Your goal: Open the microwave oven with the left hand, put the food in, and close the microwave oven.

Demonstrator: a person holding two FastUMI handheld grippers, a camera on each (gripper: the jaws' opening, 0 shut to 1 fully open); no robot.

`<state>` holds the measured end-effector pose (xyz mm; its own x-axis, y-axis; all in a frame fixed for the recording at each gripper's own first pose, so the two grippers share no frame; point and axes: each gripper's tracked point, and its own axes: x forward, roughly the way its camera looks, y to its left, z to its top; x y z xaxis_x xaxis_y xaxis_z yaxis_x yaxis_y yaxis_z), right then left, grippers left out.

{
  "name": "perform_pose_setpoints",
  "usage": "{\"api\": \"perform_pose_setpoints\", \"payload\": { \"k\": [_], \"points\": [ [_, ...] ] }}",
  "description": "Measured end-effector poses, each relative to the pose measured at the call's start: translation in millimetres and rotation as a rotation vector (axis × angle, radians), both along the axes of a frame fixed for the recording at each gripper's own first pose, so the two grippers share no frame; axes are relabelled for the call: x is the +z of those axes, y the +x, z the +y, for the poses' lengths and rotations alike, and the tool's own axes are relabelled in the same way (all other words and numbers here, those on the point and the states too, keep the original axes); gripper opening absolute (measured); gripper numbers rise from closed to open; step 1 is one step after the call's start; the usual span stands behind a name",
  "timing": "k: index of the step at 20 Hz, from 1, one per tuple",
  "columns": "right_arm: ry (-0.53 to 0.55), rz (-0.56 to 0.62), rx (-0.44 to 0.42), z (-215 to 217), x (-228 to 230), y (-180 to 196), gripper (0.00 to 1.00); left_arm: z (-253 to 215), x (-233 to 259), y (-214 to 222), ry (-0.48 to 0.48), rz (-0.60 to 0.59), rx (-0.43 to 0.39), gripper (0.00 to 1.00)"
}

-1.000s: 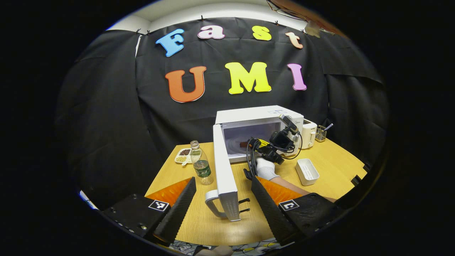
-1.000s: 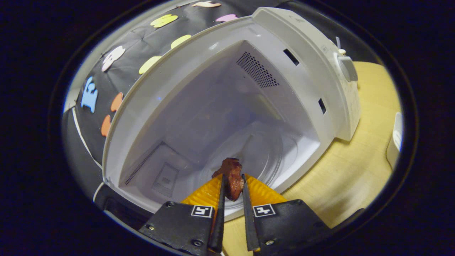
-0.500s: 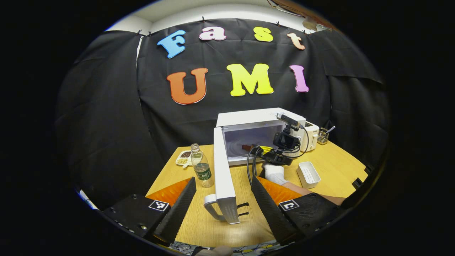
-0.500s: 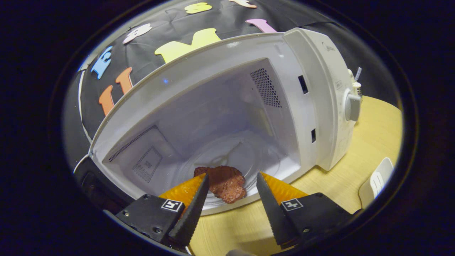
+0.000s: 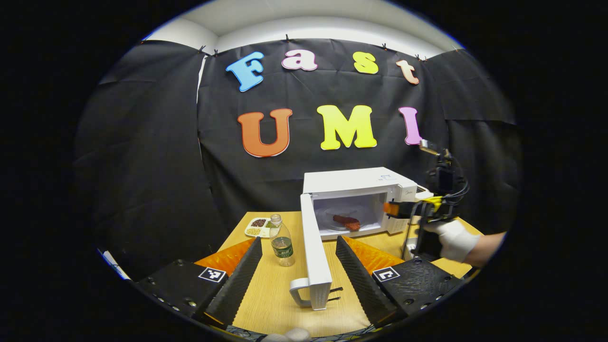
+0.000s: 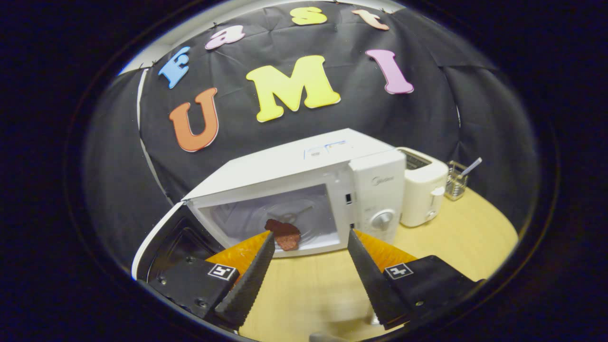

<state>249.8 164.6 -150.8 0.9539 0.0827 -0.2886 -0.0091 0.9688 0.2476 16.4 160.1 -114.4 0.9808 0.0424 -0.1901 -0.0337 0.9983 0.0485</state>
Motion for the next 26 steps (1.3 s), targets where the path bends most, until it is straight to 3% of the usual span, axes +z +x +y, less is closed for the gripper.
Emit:
{"api": "perform_pose_setpoints", "payload": {
  "k": [1, 2, 3, 4, 5, 12, 13, 14, 16, 17, 18, 19, 20, 21, 22, 23, 24, 26],
  "points": [
    [-0.007, 0.0, -0.007, -14.8, 11.2, -13.8, 0.99, 6.6, -1.1, 0.7, 0.006, -0.002, 0.011, 0.96],
    [-0.023, -0.006, -0.01, -29.7, 21.8, -27.9, 0.99, 10.8, -2.0, 2.1, 0.006, -0.006, 0.02, 1.0],
    [-0.044, -0.003, -0.015, -44.4, 30.2, -43.8, 0.99, 16.0, -1.3, 3.3, 0.007, -0.012, 0.029, 0.96],
    [-0.055, -0.013, -0.018, -57.2, 39.8, -58.4, 0.89, 21.6, -0.6, 4.5, 0.013, -0.022, 0.04, 0.96],
    [-0.067, -0.024, -0.023, -68.5, 50.5, -70.4, 1.0, 25.6, -2.5, 7.3, 0.019, -0.024, 0.051, 0.96],
    [-0.124, -0.06, -0.071, -121.6, 81.2, -140.6, 1.0, 53.6, -36.4, 8.9, 0.039, 0.01, 0.11, 0.96],
    [-0.129, -0.054, -0.078, -126.8, 79.7, -145.8, 0.9, 59.0, -40.8, 8.8, 0.04, 0.015, 0.121, 0.96],
    [-0.128, -0.046, -0.084, -131.4, 79.6, -150.3, 1.0, 63.8, -44.1, 7.0, 0.032, 0.02, 0.132, 0.89],
    [-0.107, -0.029, -0.09, -136.1, 79.6, -158.9, 1.0, 67.4, -52.8, 8.5, 0.007, 0.028, 0.138, 0.73],
    [-0.1, -0.023, -0.092, -138.5, 79.5, -162.8, 1.0, 69.2, -59.3, 10.1, 0.0, 0.03, 0.137, 0.48],
    [-0.099, -0.016, -0.094, -141.0, 79.7, -165.2, 0.91, 75.0, -63.9, 11.0, 0.006, 0.032, 0.154, 0.25],
    [-0.1, -0.012, -0.091, -142.4, 80.4, -168.6, 0.91, 81.0, -75.2, 12.0, -0.012, 0.05, 0.167, 0.02],
    [-0.106, -0.006, -0.087, -143.1, 80.2, -171.7, 1.0, 76.6, -84.5, 11.8, -0.05, 0.064, 0.143, 0.0],
    [-0.114, -0.002, -0.088, -145.4, 80.5, -174.9, 0.91, 77.6, -86.9, 14.0, -0.068, 0.061, 0.151, 0.0],
    [-0.117, -0.001, -0.088, -146.9, 82.5, -177.2, 0.9, 75.5, -94.5, 16.4, -0.078, 0.074, 0.148, 0.0],
    [-0.117, -0.002, -0.088, -148.3, 84.7, -179.9, 1.0, 79.5, -102.7, 17.5, -0.068, 0.074, 0.156, 0.0],
    [-0.115, 0.0, -0.089, -149.6, 85.2, -182.6, 0.91, 78.8, -109.9, 18.6, -0.069, 0.085, 0.147, 0.0],
    [-0.109, 0.004, -0.09, -151.6, 87.4, -185.7, 0.9, 75.0, -123.9, 21.1, -0.055, 0.108, 0.132, 0.0]
  ]
}}
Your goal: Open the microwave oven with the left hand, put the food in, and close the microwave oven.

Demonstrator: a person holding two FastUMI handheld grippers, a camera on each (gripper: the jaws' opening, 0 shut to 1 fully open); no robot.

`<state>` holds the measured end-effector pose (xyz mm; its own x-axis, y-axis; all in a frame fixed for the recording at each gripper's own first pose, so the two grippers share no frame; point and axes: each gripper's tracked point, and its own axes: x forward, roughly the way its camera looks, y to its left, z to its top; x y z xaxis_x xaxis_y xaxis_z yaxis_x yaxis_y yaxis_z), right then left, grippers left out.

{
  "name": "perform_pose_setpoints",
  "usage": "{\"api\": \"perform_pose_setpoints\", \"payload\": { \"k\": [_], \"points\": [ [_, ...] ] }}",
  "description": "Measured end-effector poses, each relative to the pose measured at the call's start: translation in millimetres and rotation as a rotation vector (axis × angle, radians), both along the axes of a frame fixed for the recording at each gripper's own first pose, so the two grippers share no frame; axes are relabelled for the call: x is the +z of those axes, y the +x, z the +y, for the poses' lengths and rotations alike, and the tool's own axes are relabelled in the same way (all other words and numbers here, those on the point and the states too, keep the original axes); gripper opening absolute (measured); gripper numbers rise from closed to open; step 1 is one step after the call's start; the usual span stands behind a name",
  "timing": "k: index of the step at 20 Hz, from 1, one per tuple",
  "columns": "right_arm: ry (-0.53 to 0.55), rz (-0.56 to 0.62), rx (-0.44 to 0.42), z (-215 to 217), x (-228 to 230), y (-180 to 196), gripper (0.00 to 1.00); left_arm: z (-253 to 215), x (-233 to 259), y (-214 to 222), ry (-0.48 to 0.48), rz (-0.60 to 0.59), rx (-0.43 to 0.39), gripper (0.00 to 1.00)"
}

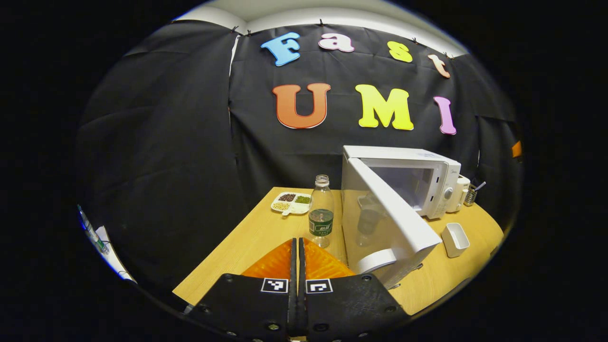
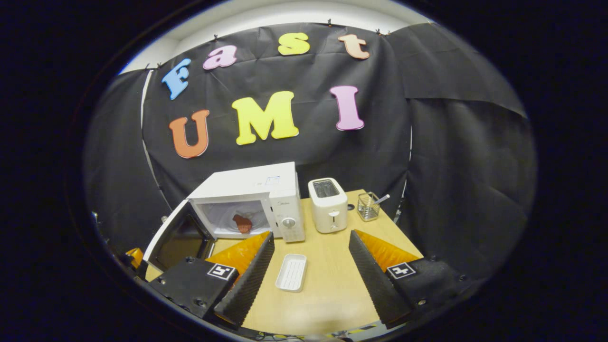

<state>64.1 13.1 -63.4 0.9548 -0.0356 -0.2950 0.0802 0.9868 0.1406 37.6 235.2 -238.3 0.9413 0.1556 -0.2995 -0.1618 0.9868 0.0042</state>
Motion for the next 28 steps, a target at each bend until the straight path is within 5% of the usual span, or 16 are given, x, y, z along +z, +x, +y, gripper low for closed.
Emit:
{"api": "perform_pose_setpoints", "payload": {
  "k": [2, 3, 7, 15, 16, 18, 22, 23, 24, 28],
  "points": [
    [-0.009, -0.002, -0.001, -1.9, 1.0, -1.9, 1.0, -6.3, -10.3, -0.7, 0.014, 0.024, -0.021, 0.0],
    [-0.01, 0.002, -0.001, -2.6, 1.0, -3.1, 0.91, -10.0, -13.3, -1.0, 0.025, 0.031, -0.033, 0.0],
    [-0.005, 0.023, -0.002, -6.1, -7.6, -6.4, 0.9, -33.0, -14.9, 2.2, 0.013, 0.039, -0.097, 0.0],
    [-0.003, 0.06, -0.003, -25.2, -17.5, -11.0, 0.91, -74.6, -11.1, 11.9, 0.01, 0.03, -0.144, 0.0],
    [0.001, 0.065, -0.005, -28.1, -19.3, -11.0, 1.0, -80.6, -12.1, 13.1, 0.008, 0.031, -0.15, 0.0],
    [0.01, 0.073, -0.005, -33.8, -21.8, -8.9, 0.91, -100.5, -11.2, 18.7, -0.003, 0.03, -0.176, 0.0],
    [0.019, 0.076, -0.016, -50.0, -22.0, -7.5, 1.0, -137.7, -9.0, 30.8, -0.016, 0.029, -0.231, 0.0],
    [0.025, 0.077, -0.017, -53.3, -21.5, -6.0, 0.91, -147.2, -8.6, 33.9, -0.021, 0.028, -0.245, 0.0],
    [0.031, 0.08, -0.02, -57.0, -23.1, -6.2, 1.0, -158.0, -7.2, 37.3, -0.026, 0.027, -0.261, 0.0],
    [0.038, 0.087, -0.037, -71.8, -23.5, -7.9, 1.0, -194.2, -3.4, 54.9, -0.031, 0.016, -0.329, 0.0]
  ]
}}
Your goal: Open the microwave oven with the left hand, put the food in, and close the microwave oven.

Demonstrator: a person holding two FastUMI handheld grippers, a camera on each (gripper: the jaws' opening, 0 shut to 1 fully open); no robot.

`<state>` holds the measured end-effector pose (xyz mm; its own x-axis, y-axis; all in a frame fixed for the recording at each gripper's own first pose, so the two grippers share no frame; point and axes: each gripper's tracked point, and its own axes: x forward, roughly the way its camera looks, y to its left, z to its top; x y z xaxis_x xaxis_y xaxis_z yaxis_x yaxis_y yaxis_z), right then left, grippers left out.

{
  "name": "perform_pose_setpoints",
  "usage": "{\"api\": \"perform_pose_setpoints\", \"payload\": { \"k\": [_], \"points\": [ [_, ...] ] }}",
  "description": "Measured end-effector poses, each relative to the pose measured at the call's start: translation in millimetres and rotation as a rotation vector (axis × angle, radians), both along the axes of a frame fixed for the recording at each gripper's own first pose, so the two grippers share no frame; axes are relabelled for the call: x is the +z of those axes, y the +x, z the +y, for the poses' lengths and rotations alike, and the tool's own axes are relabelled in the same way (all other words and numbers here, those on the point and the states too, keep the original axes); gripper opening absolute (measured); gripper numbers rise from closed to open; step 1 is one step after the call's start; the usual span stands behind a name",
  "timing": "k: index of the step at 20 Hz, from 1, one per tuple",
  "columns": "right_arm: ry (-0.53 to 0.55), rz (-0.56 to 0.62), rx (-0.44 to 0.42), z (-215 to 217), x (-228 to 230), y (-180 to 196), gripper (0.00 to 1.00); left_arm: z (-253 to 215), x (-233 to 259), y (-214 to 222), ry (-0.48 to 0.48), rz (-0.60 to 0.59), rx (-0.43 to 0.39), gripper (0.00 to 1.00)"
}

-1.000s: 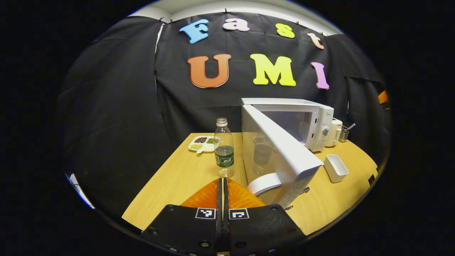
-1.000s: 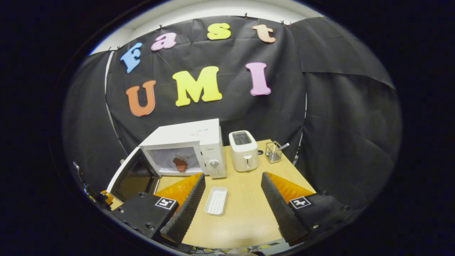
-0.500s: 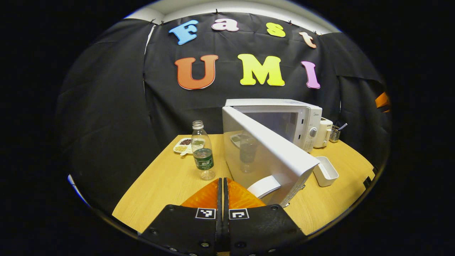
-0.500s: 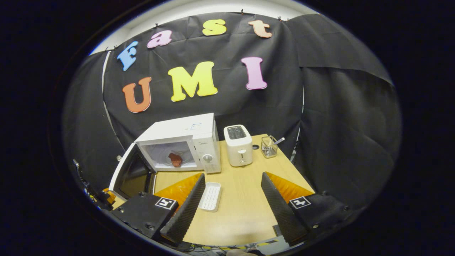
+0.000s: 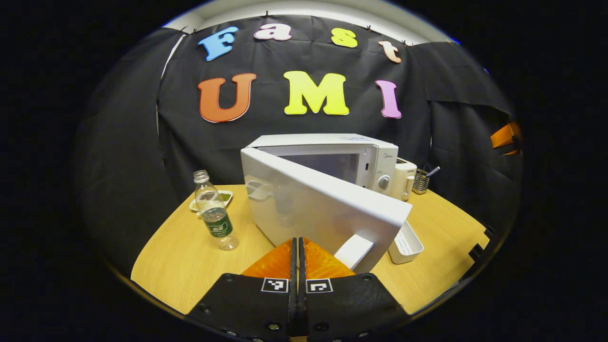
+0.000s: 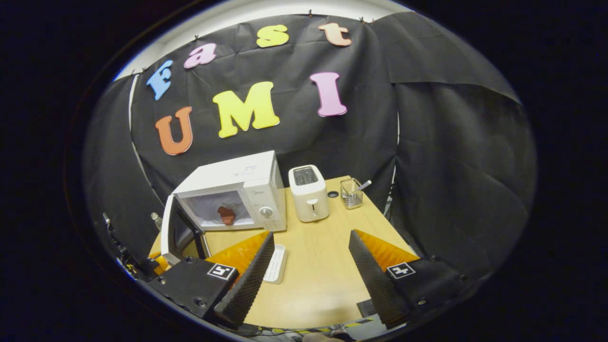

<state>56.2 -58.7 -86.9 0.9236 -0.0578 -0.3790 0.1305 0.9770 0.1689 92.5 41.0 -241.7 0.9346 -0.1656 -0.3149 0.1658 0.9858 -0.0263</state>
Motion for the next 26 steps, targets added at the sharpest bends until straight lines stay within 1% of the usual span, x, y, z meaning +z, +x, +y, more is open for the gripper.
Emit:
{"api": "perform_pose_setpoints", "payload": {
  "k": [4, 8, 13, 19, 26],
  "points": [
    [0.012, 0.005, -0.03, -19.1, -3.8, -2.2, 1.0, -34.9, 3.8, 20.6, -0.001, -0.011, -0.057, 0.0],
    [0.023, 0.009, -0.06, -37.6, -4.3, -0.4, 1.0, -63.6, 7.0, 44.6, -0.014, -0.019, -0.087, 0.0],
    [0.025, 0.022, -0.077, -54.5, -5.2, 8.7, 1.0, -94.7, 5.2, 70.7, -0.013, -0.019, -0.127, 0.0],
    [0.022, 0.029, -0.087, -71.4, -5.0, 21.0, 1.0, -125.3, -1.0, 113.2, -0.015, -0.014, -0.148, 0.0],
    [-0.001, 0.057, -0.105, -91.7, -10.7, 27.9, 1.0, -152.6, -5.6, 172.0, -0.025, -0.01, -0.14, 0.0]
  ]
}}
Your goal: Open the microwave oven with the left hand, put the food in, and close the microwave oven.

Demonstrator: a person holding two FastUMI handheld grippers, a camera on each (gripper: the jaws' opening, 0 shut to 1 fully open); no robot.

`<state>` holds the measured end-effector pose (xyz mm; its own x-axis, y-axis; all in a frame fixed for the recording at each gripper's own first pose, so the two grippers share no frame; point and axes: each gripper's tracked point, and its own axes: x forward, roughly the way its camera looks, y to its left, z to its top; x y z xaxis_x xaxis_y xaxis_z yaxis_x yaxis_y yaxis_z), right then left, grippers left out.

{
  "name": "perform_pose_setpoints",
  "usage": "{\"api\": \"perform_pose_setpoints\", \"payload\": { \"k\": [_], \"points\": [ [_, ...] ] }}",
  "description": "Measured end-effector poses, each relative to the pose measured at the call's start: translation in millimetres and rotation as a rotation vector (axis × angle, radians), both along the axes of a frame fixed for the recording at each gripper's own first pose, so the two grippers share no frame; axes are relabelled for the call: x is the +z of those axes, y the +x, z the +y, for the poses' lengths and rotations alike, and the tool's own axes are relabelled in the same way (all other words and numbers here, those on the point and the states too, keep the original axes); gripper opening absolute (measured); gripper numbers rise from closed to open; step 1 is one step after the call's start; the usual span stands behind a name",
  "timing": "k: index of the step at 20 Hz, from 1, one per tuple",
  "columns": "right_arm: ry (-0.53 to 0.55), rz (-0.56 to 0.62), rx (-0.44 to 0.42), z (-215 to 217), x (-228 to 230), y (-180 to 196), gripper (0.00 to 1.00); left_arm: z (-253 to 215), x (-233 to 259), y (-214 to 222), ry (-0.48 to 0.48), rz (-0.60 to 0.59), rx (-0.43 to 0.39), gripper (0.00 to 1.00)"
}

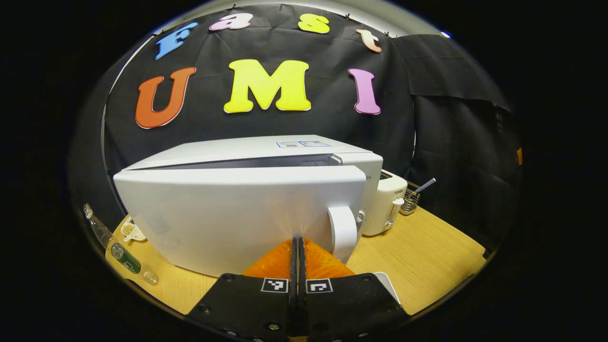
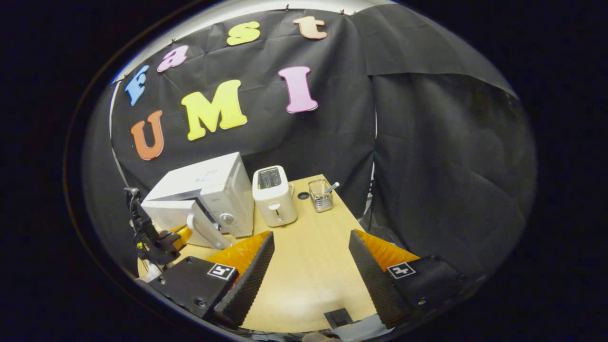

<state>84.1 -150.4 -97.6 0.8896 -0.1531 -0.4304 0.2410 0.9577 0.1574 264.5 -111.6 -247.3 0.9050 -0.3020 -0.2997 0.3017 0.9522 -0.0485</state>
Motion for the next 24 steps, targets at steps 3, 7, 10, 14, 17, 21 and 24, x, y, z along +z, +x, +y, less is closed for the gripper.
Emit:
{"api": "perform_pose_setpoints", "payload": {
  "k": [3, 7, 10, 14, 17, 21, 24],
  "points": [
    [0.004, 0.011, -0.013, -8.0, -1.4, 1.0, 1.0, -8.1, 4.4, 14.1, 0.009, -0.013, -0.005, 0.0],
    [0.01, 0.016, -0.021, -12.4, -2.6, 4.1, 1.0, -9.5, 3.2, 22.1, -0.017, 0.009, 0.017, 0.0],
    [0.017, 0.019, -0.022, -13.3, -2.4, 6.5, 1.0, -9.0, 4.3, 22.1, -0.013, 0.01, 0.017, 0.0],
    [0.023, 0.012, -0.011, -9.3, -1.0, 9.4, 1.0, -7.9, -5.5, 34.6, 0.005, 0.041, 0.051, 0.0],
    [0.021, 0.01, 0.001, -5.9, -0.5, 10.7, 1.0, -10.8, -10.3, 30.1, -0.007, 0.051, 0.058, 0.0],
    [0.02, 0.007, -0.002, -9.0, -2.2, 5.3, 0.91, -7.1, -8.4, 20.6, 0.006, 0.046, 0.059, 0.0],
    [0.036, 0.014, -0.011, -9.6, -7.5, 2.7, 1.0, 2.9, -9.2, 8.9, 0.029, 0.042, 0.073, 0.0]
  ]
}}
